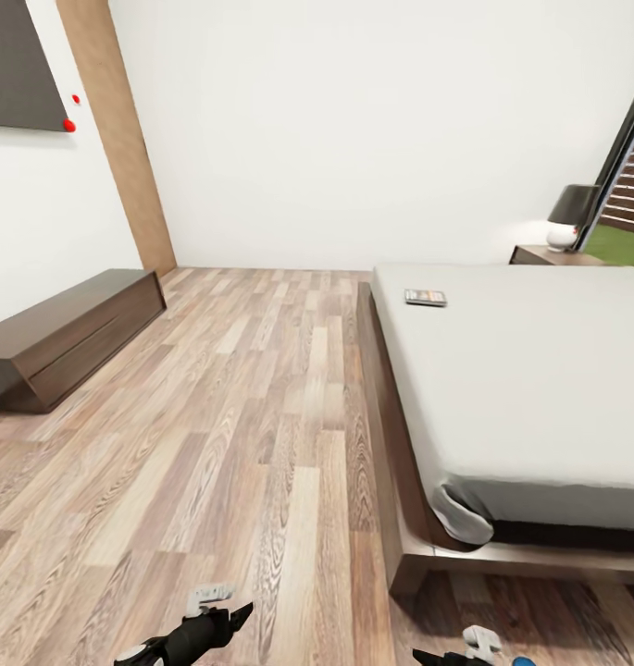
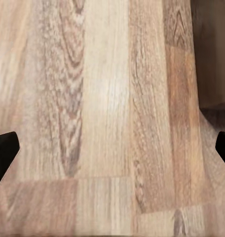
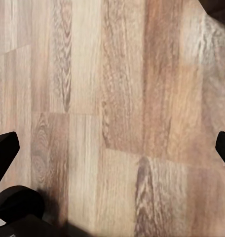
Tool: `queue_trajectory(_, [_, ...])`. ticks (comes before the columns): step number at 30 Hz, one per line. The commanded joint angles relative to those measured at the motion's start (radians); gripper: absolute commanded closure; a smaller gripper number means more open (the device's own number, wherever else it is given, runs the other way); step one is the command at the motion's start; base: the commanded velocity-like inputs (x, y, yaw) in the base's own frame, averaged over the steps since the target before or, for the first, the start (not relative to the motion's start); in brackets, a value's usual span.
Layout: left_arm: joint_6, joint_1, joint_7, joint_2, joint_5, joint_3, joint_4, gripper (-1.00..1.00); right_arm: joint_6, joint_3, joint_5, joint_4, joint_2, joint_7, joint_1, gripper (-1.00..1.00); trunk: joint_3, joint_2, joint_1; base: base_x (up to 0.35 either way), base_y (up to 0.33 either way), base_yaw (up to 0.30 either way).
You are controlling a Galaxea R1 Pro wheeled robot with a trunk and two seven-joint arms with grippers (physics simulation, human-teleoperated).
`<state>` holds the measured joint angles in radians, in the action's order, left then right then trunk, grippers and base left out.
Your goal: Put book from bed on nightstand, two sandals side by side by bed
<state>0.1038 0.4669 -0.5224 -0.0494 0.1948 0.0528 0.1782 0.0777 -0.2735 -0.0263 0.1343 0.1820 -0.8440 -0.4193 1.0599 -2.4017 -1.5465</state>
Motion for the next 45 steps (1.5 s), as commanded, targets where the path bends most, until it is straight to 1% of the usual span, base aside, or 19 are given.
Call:
queue_trajectory(1, [0.001,0.001,-0.005,0.000,0.000,0.005,-0.002,-1.00,0.008,-0.004,-0.003,0.001,0.000,-0.004,0.000,-1.00,0.001,0.000,0.000,0.000,0.000,0.266])
queue_trajectory(45, [0.001,0.001,-0.005,0.003,0.000,0.004,-0.002,-1.00,0.008,-0.004,-0.003,0.001,0.000,-0.006,0.000,-1.00,0.024,0.000,0.000,0.000,0.000,0.222])
